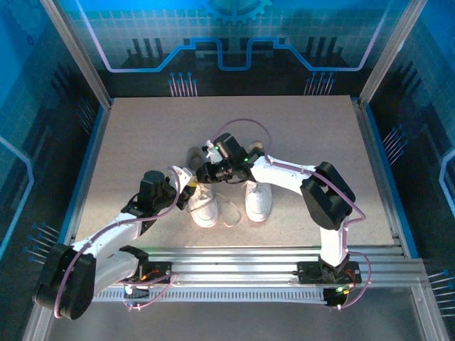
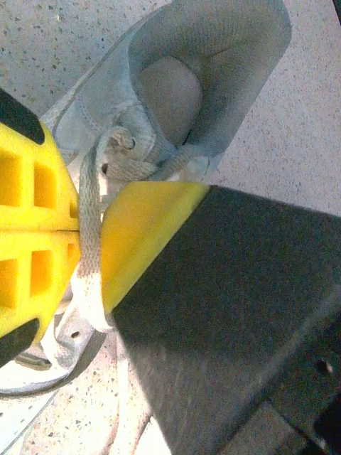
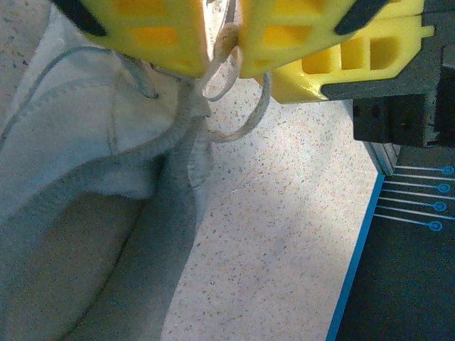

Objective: Tie the shoes

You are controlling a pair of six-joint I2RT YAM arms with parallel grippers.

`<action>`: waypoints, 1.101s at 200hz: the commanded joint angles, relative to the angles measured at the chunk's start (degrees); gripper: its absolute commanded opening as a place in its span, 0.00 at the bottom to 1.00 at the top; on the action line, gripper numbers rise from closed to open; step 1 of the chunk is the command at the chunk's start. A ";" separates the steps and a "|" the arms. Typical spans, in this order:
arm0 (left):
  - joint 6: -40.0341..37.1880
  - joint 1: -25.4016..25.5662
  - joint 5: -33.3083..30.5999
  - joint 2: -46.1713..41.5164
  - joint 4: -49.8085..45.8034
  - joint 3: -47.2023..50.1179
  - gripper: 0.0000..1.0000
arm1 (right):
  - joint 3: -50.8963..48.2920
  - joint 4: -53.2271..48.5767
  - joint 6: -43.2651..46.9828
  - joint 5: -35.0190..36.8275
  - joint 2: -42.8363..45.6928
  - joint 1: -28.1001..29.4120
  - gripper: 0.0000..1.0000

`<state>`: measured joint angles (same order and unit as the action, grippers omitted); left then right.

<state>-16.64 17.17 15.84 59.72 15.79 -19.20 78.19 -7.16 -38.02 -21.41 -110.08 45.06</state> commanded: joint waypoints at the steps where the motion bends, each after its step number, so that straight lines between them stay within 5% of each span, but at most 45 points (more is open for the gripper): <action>1: -0.92 0.32 -0.54 -0.84 1.25 0.68 0.00 | 1.79 2.05 0.21 -0.79 -0.42 0.61 0.07; 35: -1.11 0.32 -1.69 -1.93 -2.81 -0.65 0.00 | 0.24 3.30 2.85 1.87 2.91 0.60 0.00; 52: -0.31 0.32 -3.22 -3.96 -6.64 -2.03 0.29 | -0.49 3.30 4.83 4.22 5.59 0.41 0.00; 74: 1.57 0.32 -6.01 -9.57 -10.50 -2.42 0.46 | -0.28 2.47 8.19 6.36 8.80 0.04 0.00; 134: 6.32 0.15 -5.06 -21.72 -23.38 -7.37 0.68 | 2.12 1.17 15.62 5.25 13.20 0.06 0.00; 202: 13.68 0.15 5.61 -5.12 -3.81 -11.33 0.72 | -0.43 3.66 19.41 1.04 18.33 0.99 0.00; 220: 13.94 0.15 7.85 -0.86 -0.67 -12.86 0.52 | -1.92 4.69 19.57 -0.37 19.24 1.29 0.00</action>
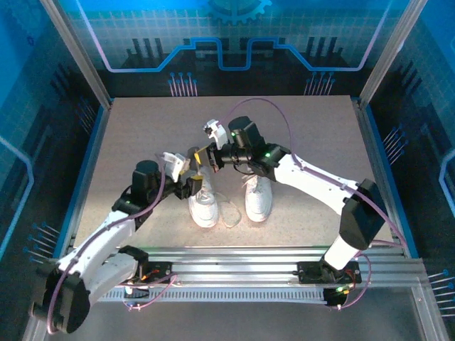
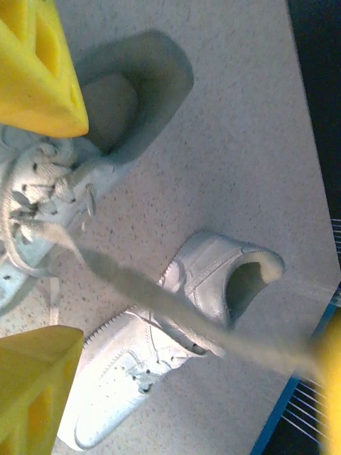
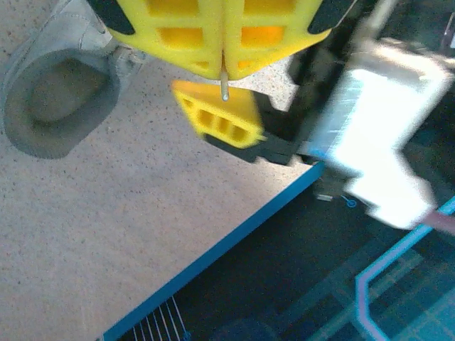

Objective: Tie the shoes

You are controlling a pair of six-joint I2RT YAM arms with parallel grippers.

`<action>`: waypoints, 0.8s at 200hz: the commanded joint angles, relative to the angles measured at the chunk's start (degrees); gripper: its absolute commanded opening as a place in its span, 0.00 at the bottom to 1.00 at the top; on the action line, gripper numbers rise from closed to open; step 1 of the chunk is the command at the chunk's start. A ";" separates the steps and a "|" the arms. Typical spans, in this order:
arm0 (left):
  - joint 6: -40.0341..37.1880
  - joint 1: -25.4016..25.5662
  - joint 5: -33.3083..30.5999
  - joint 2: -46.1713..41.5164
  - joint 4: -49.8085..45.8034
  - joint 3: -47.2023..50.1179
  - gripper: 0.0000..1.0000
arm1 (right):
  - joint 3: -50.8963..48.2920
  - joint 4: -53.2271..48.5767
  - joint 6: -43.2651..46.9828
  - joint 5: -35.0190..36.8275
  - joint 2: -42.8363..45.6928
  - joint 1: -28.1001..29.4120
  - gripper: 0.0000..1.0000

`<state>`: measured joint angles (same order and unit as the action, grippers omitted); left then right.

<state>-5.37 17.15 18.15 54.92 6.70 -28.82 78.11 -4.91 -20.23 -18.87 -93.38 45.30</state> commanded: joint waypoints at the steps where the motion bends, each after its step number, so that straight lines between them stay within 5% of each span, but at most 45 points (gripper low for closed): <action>1: 2.61 0.17 5.64 4.13 8.46 -3.34 0.50 | -1.87 2.49 1.78 -3.00 2.57 1.03 0.00; 29: 0.66 -0.05 6.91 5.84 7.19 -6.11 0.00 | -3.36 1.61 3.66 -4.30 3.58 0.56 0.00; 42: -0.51 -0.67 6.72 4.72 5.22 -7.15 0.00 | -4.54 0.82 4.68 -3.90 4.36 -0.21 0.04; 60: 0.04 -3.09 6.17 2.06 2.84 -7.98 0.00 | -7.12 -0.02 5.89 -4.64 5.63 -2.20 0.39; 71: 1.89 -5.73 5.70 0.16 1.20 -8.47 0.00 | -9.22 -1.32 8.39 -4.27 6.49 -3.39 0.49; 116: 5.39 -13.12 4.94 -5.11 -5.25 -9.91 0.00 | -17.49 -10.36 21.95 4.85 5.16 -6.07 0.57; 160: 9.67 -15.70 3.34 -5.44 -8.36 -10.99 0.00 | -17.42 -10.96 24.95 3.39 -0.48 -6.15 0.61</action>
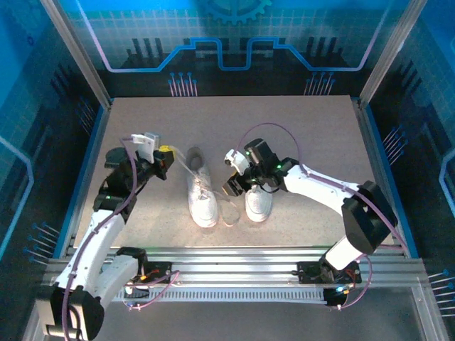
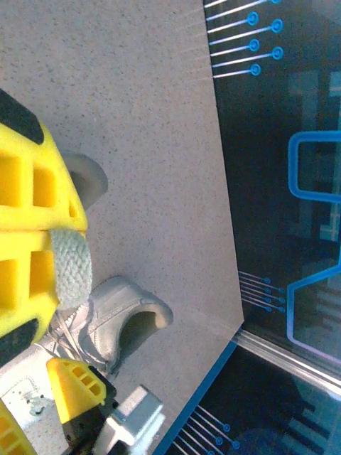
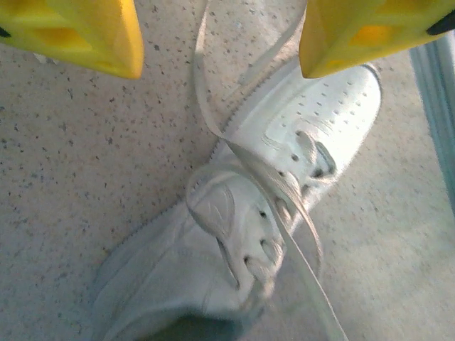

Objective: Tie the shoes

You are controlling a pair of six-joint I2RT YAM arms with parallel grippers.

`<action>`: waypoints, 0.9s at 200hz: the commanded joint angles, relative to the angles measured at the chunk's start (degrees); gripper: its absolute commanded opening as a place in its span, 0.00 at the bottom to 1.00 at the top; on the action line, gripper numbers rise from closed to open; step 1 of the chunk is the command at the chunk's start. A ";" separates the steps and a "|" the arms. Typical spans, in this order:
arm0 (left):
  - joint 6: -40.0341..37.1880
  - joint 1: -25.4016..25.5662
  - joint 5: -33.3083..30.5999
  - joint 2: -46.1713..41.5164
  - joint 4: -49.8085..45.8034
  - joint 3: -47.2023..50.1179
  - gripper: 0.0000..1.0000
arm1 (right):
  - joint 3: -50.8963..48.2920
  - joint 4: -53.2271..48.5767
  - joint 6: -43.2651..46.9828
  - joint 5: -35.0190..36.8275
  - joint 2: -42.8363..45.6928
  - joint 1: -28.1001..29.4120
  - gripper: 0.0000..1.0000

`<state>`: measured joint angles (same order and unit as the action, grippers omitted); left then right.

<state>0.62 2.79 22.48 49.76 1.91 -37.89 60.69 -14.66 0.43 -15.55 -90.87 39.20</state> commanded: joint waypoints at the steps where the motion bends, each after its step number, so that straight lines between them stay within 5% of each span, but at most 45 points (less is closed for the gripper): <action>1: 3.77 -1.41 -1.01 -0.28 -3.62 -1.97 0.00 | 0.07 -1.23 4.35 0.03 -3.22 -0.07 0.61; 82: 6.63 -5.22 -0.62 -0.26 -10.27 -7.82 0.00 | 9.79 -6.72 8.03 -0.11 -17.99 1.07 0.61; 180: 9.33 -6.05 3.61 -5.15 -17.84 -12.22 0.00 | 5.93 -6.70 8.15 1.68 -16.37 2.56 0.03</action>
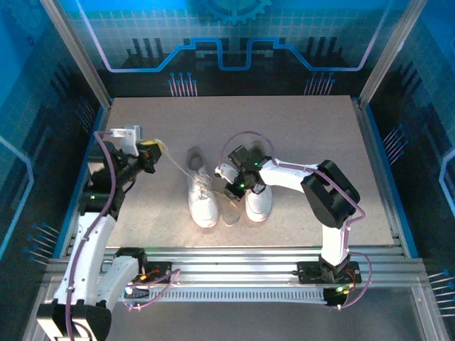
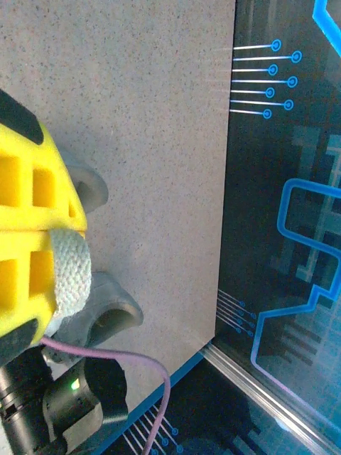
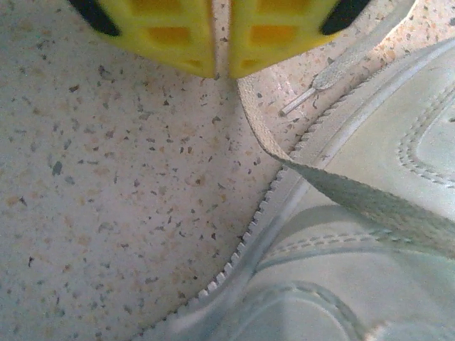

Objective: Tie the shoes

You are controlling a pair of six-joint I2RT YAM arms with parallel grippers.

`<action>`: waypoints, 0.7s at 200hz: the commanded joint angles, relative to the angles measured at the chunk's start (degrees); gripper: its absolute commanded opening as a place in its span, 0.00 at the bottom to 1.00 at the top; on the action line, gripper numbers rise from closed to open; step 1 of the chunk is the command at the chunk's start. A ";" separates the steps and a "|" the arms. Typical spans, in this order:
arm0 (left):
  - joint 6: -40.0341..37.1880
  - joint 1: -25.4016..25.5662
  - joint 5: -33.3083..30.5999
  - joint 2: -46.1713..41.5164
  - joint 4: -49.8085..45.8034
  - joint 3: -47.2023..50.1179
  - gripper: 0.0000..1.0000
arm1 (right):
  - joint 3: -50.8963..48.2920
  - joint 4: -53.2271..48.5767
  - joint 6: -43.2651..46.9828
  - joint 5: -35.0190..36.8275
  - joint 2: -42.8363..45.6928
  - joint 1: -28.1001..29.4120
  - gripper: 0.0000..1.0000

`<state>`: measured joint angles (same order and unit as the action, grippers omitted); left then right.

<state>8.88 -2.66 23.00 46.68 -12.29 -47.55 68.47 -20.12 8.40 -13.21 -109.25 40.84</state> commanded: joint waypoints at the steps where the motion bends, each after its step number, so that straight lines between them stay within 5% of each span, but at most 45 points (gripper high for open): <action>1: 1.10 -0.60 3.27 -2.14 -3.76 -2.60 0.00 | -1.89 -1.19 0.14 -0.67 2.15 0.96 0.03; 73: 8.99 -0.52 21.73 -5.04 -8.88 -9.40 0.00 | -6.63 4.37 -6.36 3.77 12.56 1.27 0.01; 140: 17.67 -0.51 19.53 -9.24 -12.52 7.43 0.00 | 2.40 1.56 -8.38 8.43 14.61 4.25 0.21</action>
<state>20.56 -2.81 43.33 37.45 -22.04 -47.20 65.25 -17.19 0.32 -6.35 -93.95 42.68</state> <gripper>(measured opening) 0.050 0.177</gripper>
